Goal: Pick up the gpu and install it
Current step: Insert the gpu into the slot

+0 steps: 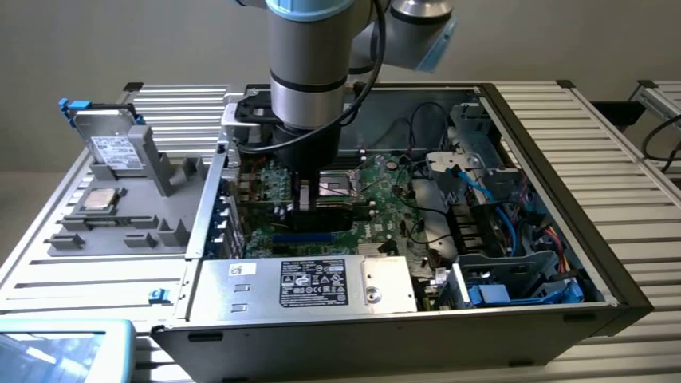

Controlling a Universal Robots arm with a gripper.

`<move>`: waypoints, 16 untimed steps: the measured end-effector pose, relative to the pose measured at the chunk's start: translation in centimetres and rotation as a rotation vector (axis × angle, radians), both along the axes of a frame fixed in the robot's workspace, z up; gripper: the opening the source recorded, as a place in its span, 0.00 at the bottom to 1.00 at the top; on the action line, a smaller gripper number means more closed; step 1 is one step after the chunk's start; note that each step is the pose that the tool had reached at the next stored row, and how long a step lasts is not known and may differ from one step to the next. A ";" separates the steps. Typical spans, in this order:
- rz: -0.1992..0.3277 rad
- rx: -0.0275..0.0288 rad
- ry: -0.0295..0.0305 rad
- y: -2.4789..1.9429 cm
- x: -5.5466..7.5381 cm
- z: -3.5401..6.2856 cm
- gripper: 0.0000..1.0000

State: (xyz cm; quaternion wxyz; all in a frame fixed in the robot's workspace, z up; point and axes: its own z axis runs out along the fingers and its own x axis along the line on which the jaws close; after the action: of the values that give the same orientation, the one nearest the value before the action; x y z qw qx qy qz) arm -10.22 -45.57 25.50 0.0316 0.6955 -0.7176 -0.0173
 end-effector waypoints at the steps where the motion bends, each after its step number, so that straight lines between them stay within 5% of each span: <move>1: 0.000 0.0001 0.0000 0.00 0.0 -0.02 0.29; 16: 0.000 0.0001 0.0028 0.18 -0.1 -0.14 0.29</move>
State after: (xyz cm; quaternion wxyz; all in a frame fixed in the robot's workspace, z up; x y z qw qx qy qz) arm -10.36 -45.39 25.36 0.0325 0.6954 -0.7176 -0.0183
